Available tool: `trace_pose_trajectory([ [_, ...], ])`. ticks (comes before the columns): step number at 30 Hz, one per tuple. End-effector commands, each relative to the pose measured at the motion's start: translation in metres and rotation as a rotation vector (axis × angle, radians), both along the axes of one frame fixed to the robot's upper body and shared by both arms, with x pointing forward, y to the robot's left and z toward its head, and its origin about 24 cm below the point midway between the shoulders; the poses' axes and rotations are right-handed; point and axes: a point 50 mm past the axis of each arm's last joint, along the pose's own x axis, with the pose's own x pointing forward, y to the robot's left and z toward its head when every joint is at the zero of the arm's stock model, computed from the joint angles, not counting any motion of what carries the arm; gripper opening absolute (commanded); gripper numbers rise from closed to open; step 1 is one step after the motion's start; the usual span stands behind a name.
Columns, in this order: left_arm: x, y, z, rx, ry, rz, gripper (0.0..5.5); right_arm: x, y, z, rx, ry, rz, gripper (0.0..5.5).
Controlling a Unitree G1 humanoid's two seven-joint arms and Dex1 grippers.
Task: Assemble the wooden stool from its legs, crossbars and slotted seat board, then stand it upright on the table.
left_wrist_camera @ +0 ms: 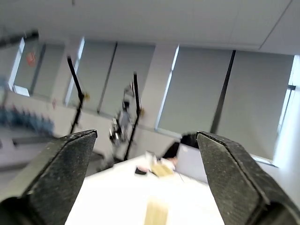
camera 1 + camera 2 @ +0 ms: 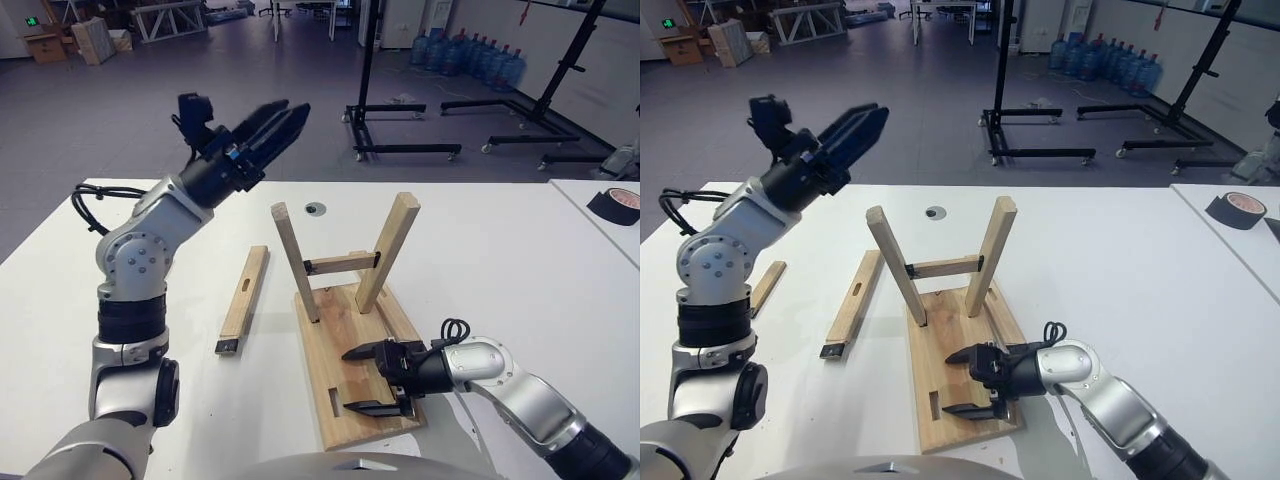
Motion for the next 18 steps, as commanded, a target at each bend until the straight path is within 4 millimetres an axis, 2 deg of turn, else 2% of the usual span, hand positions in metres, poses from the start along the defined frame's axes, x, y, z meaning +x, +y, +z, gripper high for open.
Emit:
trace_pose_trajectory([
  [1, -0.020, -0.016, -0.113, 0.257, 0.426, -0.154, 3.88, -0.022, -0.039, -0.053, -0.395, 0.175, -0.082, 3.82],
  [3, -0.028, -0.014, -0.136, 0.281, 0.494, -0.170, 3.88, -0.016, -0.041, -0.050, -0.396, 0.150, -0.100, 3.82],
  [5, -0.030, -0.013, -0.144, 0.285, 0.500, -0.159, 3.88, -0.011, -0.042, -0.049, -0.392, 0.136, -0.114, 3.82],
  [7, -0.025, -0.011, -0.141, 0.278, 0.467, -0.130, 3.88, -0.010, -0.044, -0.052, -0.395, 0.133, -0.118, 3.82],
  [8, -0.020, -0.009, -0.132, 0.262, 0.414, -0.104, 3.88, -0.011, -0.045, -0.054, -0.404, 0.134, -0.113, 3.82],
  [9, -0.016, -0.007, -0.120, 0.242, 0.352, -0.075, 3.88, -0.013, -0.046, -0.056, -0.410, 0.136, -0.109, 3.82],
  [10, -0.009, -0.002, -0.100, 0.180, 0.267, -0.026, 3.88, -0.015, -0.045, -0.059, -0.410, 0.142, -0.107, 3.82],
  [12, -0.002, 0.008, -0.047, 0.020, 0.079, 0.040, 3.88, -0.020, -0.043, -0.063, -0.410, 0.154, -0.101, 3.82],
  [14, -0.005, 0.016, -0.003, -0.109, -0.062, 0.052, 3.88, -0.025, -0.042, -0.065, -0.411, 0.169, -0.098, 3.82],
  [18, -0.019, 0.029, 0.055, -0.243, -0.252, 0.029, 3.88, -0.027, -0.040, -0.067, -0.417, 0.179, -0.091, 3.82],
])
